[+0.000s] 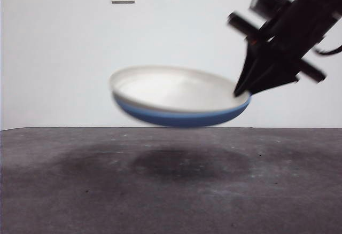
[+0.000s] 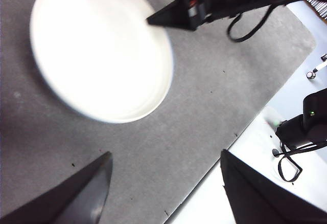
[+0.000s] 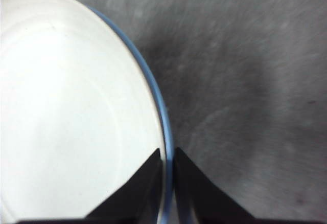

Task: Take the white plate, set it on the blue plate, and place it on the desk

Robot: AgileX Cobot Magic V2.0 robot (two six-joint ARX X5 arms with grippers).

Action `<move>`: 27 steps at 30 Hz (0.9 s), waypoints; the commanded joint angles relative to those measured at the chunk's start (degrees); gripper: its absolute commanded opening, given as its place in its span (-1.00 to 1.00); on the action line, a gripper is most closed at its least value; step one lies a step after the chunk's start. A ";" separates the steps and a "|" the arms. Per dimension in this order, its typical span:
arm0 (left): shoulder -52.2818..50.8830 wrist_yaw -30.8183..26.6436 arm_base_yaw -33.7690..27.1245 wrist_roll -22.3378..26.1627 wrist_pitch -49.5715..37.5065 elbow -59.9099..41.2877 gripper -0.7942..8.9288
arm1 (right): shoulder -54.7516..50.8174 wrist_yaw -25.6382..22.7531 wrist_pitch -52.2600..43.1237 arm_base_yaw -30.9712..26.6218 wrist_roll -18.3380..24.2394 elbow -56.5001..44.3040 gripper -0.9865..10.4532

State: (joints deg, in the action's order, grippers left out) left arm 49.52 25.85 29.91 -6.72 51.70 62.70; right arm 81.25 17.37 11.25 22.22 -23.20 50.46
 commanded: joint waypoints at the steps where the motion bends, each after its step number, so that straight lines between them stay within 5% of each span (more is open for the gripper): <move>1: 0.28 0.33 0.37 0.70 -0.24 0.61 -0.13 | 4.07 -0.20 -3.72 1.38 -4.04 0.66 -0.81; 7: 0.28 0.33 0.37 0.72 -0.24 0.61 -0.13 | 11.21 -0.94 -9.66 2.40 -7.21 0.79 -0.81; 27: 0.28 0.33 0.37 0.68 -0.13 0.61 -0.13 | 20.20 -0.76 -10.78 2.43 -7.69 4.90 -0.81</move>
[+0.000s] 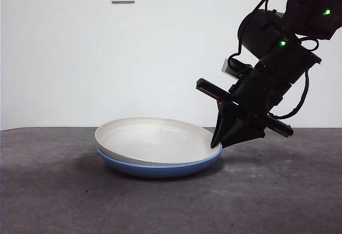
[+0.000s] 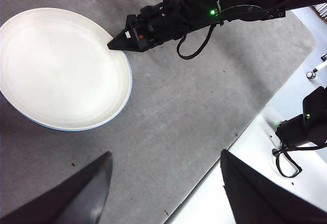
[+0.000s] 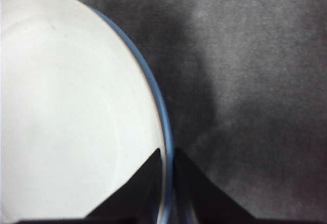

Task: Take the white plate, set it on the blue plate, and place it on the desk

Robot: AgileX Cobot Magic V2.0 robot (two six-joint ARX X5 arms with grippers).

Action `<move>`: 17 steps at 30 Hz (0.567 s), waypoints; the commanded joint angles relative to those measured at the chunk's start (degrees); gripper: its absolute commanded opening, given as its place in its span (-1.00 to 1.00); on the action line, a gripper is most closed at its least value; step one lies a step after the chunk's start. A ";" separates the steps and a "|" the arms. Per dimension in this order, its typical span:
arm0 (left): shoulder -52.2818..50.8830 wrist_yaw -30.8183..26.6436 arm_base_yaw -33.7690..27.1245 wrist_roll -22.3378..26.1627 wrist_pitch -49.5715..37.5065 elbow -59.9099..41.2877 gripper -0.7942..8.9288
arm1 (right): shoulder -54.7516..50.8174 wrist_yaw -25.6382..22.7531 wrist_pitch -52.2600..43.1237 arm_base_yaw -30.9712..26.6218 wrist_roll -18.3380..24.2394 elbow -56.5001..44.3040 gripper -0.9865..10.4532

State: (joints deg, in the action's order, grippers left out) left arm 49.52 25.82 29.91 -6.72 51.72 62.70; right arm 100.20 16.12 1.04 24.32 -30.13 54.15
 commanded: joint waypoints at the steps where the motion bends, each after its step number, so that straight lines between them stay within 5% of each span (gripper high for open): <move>1: 0.28 0.35 0.37 0.68 -0.07 0.61 -0.13 | 1.27 0.57 -0.52 0.46 -0.77 1.20 -0.80; 6: 0.28 0.35 0.37 0.70 0.98 0.61 -0.13 | 1.25 0.37 -0.35 1.14 -0.79 1.20 -0.39; 17: 0.28 0.33 0.37 0.70 1.38 0.61 -0.13 | -5.77 -1.36 1.90 1.38 -0.04 1.22 -0.37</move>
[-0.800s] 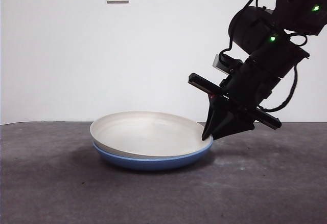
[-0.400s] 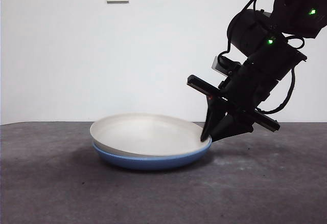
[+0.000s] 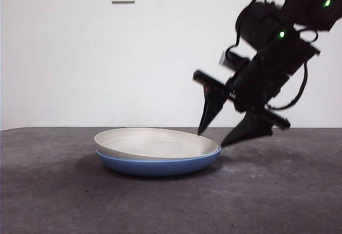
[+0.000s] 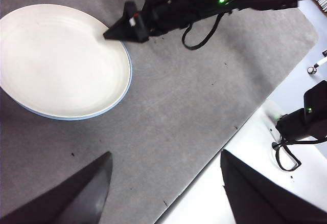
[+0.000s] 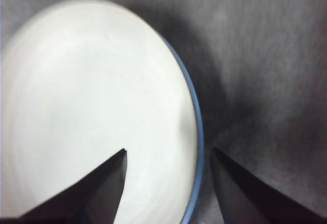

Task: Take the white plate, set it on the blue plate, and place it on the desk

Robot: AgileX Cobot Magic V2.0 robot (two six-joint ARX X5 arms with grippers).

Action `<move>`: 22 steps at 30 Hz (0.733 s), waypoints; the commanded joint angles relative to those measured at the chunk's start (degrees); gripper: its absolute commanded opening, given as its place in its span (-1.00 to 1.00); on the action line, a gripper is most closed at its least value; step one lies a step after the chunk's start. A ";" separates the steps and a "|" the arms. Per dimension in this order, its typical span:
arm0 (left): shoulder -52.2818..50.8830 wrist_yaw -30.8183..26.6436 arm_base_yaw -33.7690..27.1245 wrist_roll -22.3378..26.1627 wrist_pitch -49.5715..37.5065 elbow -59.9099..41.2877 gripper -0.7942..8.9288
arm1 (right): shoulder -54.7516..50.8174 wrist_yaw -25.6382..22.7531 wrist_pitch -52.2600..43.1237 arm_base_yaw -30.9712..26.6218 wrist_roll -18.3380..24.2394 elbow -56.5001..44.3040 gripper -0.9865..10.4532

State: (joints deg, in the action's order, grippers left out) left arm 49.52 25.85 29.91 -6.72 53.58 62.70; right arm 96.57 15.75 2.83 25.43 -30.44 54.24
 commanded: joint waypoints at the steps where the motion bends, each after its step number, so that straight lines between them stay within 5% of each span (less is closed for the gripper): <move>1: 0.28 0.31 0.37 0.70 -0.48 0.61 -0.13 | -3.61 -1.07 0.74 0.24 1.03 1.14 -0.37; 9: 0.28 0.31 0.37 0.72 -0.68 0.61 -0.13 | -18.25 0.87 12.13 0.31 9.33 1.16 -0.37; 22: 0.28 0.28 0.37 0.70 -0.79 0.61 -0.13 | -41.83 9.38 44.48 0.37 21.73 1.16 -0.37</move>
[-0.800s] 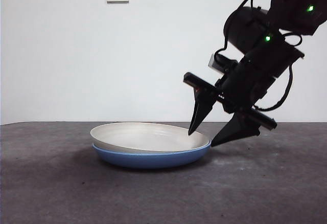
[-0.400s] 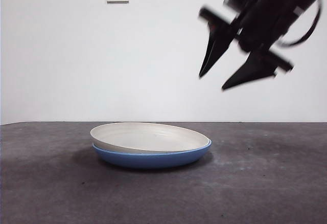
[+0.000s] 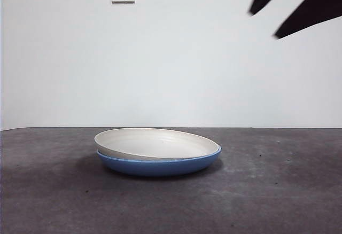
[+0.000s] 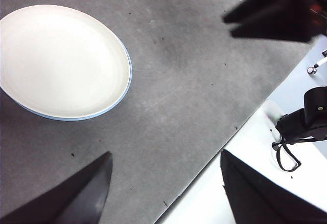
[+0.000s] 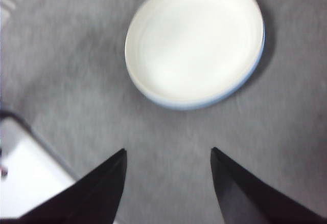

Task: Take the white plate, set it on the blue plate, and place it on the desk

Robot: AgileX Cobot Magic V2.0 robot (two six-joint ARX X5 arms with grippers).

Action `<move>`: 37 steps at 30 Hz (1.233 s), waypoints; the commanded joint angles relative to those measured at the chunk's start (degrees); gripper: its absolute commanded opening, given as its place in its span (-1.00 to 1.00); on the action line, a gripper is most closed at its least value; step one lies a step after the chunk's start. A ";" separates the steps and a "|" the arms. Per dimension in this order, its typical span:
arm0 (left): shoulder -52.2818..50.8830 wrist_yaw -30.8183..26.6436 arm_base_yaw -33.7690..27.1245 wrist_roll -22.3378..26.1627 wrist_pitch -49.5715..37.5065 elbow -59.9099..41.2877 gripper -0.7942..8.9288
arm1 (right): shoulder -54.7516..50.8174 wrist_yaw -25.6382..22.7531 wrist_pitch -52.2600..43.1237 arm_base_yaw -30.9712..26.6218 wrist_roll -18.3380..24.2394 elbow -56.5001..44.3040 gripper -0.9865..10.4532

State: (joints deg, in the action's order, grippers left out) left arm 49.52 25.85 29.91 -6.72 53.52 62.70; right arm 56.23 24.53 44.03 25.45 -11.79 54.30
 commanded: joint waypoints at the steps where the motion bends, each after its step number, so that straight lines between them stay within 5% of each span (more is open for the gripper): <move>1: 0.28 0.31 0.37 0.70 -0.70 0.61 -0.13 | -2.89 1.05 5.11 0.35 3.56 1.09 -0.37; 20: 0.28 0.28 0.37 0.68 -0.42 0.61 -0.14 | -9.53 1.40 9.18 0.35 4.59 1.09 -0.37; 23: 0.28 0.28 0.37 0.68 -0.39 0.61 -0.28 | -9.53 1.40 9.18 0.35 4.79 1.09 -0.37; 27: 0.28 0.28 0.37 0.68 -0.44 0.61 -0.83 | -9.53 1.40 9.18 0.35 4.81 1.09 -0.66; 28: 0.28 0.31 0.37 0.70 -0.44 0.61 -0.82 | -9.53 1.42 9.18 0.35 4.94 1.09 -0.81; 37: 0.28 0.31 0.37 0.70 -0.76 0.61 -0.82 | -9.53 1.38 8.57 0.33 5.16 1.09 -0.81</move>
State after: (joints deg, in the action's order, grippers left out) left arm 49.52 25.82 29.91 -6.72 53.49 62.70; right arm 46.28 25.76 53.28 25.45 -7.29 54.30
